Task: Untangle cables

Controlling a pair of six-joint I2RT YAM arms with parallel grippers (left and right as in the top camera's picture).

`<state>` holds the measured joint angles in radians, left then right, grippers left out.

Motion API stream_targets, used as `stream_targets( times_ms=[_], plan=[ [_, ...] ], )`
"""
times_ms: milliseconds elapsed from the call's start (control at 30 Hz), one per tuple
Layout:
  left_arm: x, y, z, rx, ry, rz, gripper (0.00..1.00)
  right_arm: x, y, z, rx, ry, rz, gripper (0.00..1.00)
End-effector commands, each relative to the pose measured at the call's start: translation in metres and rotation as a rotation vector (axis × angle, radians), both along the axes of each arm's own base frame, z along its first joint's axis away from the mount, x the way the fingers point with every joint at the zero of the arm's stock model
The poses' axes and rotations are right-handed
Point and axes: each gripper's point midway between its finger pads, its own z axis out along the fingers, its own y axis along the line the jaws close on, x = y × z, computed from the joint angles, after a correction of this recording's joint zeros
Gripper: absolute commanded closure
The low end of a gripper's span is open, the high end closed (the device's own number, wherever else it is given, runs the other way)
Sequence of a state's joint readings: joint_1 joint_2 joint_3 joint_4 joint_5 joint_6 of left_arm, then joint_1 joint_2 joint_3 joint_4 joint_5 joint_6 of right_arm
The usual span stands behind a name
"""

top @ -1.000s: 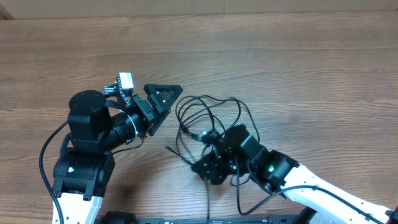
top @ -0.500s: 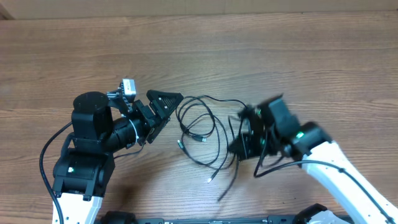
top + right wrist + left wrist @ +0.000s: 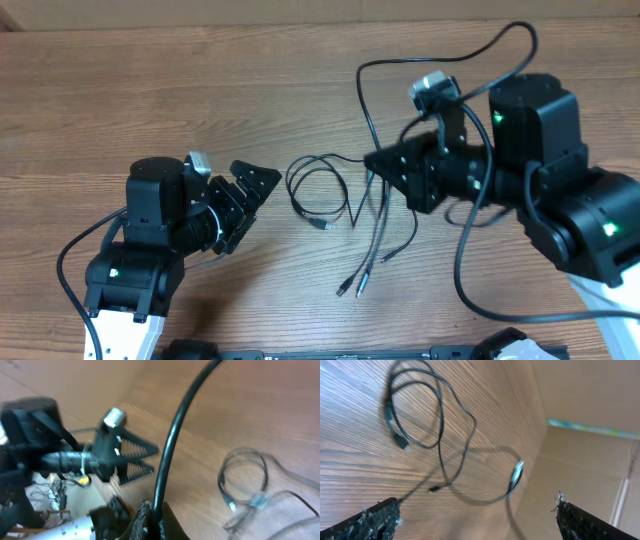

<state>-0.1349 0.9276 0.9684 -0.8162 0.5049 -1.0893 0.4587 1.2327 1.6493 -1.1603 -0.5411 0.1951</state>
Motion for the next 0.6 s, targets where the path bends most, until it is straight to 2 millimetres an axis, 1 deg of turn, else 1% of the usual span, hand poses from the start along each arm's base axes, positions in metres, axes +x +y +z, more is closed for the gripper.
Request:
stream_targets(
  times_ms=[0,67,100,167,233,367,567],
  plan=[
    [0.006,0.013,0.0,0.066,-0.029,0.052,0.0,0.012,-0.026,-0.038,-0.165,0.096,-0.15,0.96],
    [0.007,0.015,0.0,0.074,-0.03,0.06,0.01,0.011,-0.045,-0.064,-0.278,0.197,-0.246,0.96],
    [0.007,0.015,0.0,0.075,-0.03,0.061,0.0,0.007,-0.053,-0.076,-0.332,0.247,-0.27,0.96],
    [0.007,0.015,0.0,0.076,-0.03,0.061,0.0,0.001,-0.059,-0.088,-0.383,0.301,-0.274,0.96],
    [0.007,0.015,0.0,0.075,-0.03,0.061,0.0,-0.001,-0.06,-0.091,-0.392,0.323,-0.277,0.96],
    [0.007,0.015,0.0,0.075,-0.03,0.061,0.0,-0.003,-0.061,-0.089,-0.379,0.334,-0.296,0.96],
    [0.007,0.015,0.0,0.075,-0.03,0.061,0.0,0.006,-0.079,-0.093,-0.448,0.307,-0.397,0.96]
  ],
)
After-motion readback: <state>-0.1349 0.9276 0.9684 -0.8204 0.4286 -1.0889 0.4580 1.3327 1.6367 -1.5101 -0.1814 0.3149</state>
